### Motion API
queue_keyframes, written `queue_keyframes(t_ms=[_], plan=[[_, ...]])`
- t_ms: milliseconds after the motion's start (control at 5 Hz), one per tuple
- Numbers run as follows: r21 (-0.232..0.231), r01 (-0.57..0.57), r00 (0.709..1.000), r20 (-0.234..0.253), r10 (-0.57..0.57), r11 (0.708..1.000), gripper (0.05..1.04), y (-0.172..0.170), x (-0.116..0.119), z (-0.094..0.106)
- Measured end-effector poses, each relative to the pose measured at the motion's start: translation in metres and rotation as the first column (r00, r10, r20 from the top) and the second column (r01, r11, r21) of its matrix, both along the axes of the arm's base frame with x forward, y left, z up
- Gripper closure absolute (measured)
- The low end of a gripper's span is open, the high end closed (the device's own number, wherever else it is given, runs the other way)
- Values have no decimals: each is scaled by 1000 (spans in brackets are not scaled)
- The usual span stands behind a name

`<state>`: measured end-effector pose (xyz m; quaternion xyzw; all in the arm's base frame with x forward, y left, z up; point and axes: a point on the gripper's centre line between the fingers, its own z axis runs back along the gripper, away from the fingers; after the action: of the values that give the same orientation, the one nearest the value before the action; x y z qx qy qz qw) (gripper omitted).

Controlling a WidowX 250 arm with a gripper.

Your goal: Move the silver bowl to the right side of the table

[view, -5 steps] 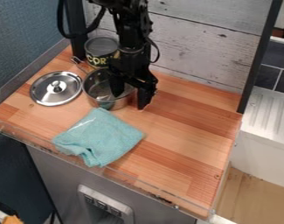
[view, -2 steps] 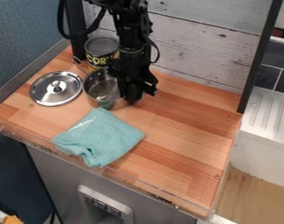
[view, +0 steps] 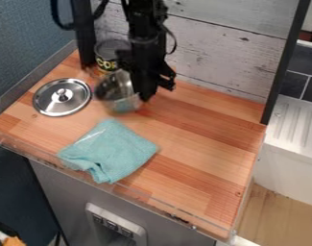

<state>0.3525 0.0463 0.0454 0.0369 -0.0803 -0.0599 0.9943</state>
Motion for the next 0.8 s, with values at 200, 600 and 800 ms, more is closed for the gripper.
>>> queue_keyframes(t_ms=[200,600,800], plan=[[-22,57,998,40,-56,998,1007,-41,-7,17],[-56,218,976,16,-217,974,1007,-121,-33,2],[-75,228,973,-32,-230,971,1007,-129,-45,-11]])
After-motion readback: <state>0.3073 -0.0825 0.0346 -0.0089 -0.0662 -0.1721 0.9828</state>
